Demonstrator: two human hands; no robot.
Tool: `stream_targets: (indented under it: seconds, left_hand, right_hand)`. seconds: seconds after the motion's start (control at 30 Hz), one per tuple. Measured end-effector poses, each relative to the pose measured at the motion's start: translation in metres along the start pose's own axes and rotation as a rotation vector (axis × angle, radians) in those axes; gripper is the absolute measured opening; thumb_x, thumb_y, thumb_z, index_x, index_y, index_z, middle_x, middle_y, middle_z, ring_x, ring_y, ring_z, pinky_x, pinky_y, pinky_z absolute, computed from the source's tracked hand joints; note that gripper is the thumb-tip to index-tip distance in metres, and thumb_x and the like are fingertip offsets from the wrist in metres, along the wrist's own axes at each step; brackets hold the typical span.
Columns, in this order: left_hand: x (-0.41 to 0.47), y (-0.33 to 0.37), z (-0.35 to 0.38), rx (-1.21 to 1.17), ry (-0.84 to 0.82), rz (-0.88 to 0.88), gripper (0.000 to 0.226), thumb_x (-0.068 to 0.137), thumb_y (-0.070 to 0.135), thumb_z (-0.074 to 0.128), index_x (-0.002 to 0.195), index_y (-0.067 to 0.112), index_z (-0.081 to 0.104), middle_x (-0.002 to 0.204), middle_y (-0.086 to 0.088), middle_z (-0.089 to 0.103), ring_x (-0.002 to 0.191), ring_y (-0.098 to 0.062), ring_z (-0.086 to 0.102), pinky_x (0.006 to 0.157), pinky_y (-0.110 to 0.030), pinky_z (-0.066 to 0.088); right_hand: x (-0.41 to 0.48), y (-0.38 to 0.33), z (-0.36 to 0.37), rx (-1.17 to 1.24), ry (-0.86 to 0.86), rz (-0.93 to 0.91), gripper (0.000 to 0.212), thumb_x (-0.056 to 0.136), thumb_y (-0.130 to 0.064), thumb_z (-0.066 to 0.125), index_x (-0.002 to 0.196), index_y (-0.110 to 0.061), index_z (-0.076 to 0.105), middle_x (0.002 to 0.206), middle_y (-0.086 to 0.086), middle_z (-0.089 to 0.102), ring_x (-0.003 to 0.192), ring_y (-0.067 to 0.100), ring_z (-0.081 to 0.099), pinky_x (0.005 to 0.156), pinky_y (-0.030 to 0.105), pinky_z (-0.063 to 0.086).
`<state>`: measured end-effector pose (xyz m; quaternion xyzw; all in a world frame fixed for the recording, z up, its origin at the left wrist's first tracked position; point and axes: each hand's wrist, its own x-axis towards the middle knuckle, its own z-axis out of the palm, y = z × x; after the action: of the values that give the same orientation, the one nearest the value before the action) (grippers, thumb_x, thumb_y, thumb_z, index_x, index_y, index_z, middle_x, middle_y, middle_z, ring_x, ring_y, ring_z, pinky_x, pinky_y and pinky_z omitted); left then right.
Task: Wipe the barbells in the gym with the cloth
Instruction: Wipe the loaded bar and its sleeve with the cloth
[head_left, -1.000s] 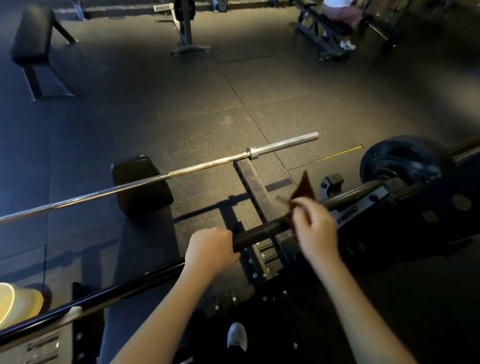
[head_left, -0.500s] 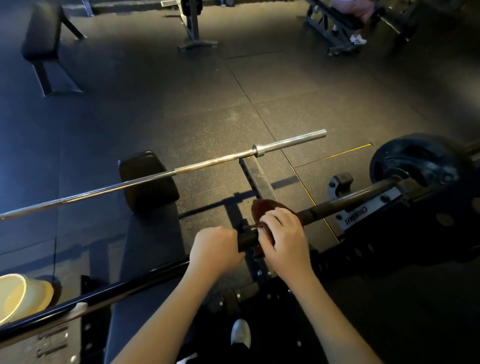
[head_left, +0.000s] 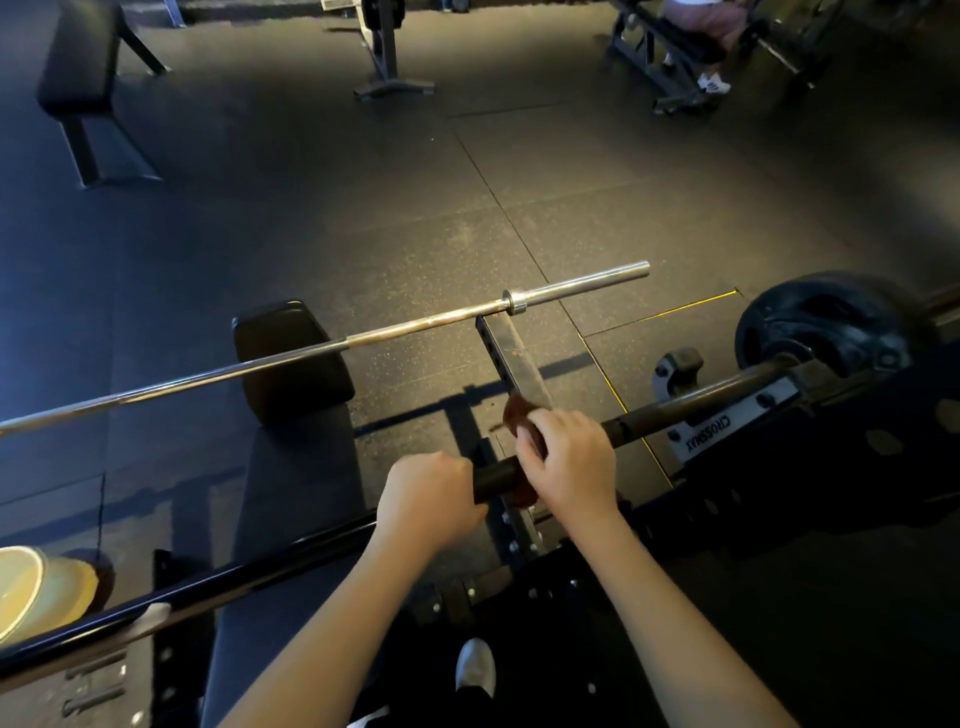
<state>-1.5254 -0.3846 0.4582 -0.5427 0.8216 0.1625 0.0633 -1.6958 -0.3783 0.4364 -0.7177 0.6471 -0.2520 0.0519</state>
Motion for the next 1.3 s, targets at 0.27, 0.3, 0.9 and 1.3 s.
stream_targets:
  seconds: [0.27, 0.3, 0.9, 1.3]
  left_hand:
    - [0.000, 0.001, 0.000, -0.003, 0.003, -0.011, 0.023, 0.092, 0.043, 0.053, 0.100, 0.022, 0.060, 0.076, 0.009, 0.053, 0.069, -0.009, 0.052, 0.062, -0.022, 0.038]
    - [0.000, 0.000, 0.000, -0.003, 0.009, -0.009, 0.022, 0.092, 0.042, 0.053, 0.096, 0.022, 0.059, 0.076, 0.009, 0.054, 0.068, -0.008, 0.052, 0.062, -0.022, 0.038]
    - [0.000, -0.001, 0.000, -0.028, 0.008, 0.005, 0.024, 0.093, 0.041, 0.053, 0.105, 0.021, 0.060, 0.081, 0.009, 0.054, 0.071, -0.010, 0.052, 0.065, -0.023, 0.039]
    - [-0.001, -0.001, 0.002, -0.040, 0.013, -0.023, 0.022, 0.093, 0.042, 0.053, 0.101, 0.024, 0.060, 0.080, 0.010, 0.055, 0.070, -0.007, 0.052, 0.062, -0.021, 0.036]
  right_hand:
    - [0.006, -0.009, -0.005, 0.073, -0.106, 0.102, 0.024, 0.096, -0.043, 0.048, 0.096, -0.022, 0.061, 0.084, -0.010, 0.060, 0.080, 0.006, 0.057, 0.077, 0.019, 0.040]
    - [-0.010, -0.010, -0.006, 0.089, -0.065, 0.027, 0.028, 0.095, -0.043, 0.048, 0.102, -0.020, 0.063, 0.090, -0.009, 0.063, 0.086, 0.007, 0.057, 0.085, 0.021, 0.040]
    - [-0.005, 0.035, -0.041, 0.107, -0.142, 0.048, 0.040, 0.084, -0.043, 0.065, 0.116, -0.019, 0.064, 0.110, -0.015, 0.058, 0.108, 0.004, 0.049, 0.104, 0.032, 0.031]
    - [0.002, 0.031, -0.025, 0.144, 0.051, 0.317, 0.025, 0.091, -0.030, 0.059, 0.107, -0.013, 0.066, 0.107, -0.001, 0.067, 0.110, 0.016, 0.056, 0.115, 0.036, 0.017]
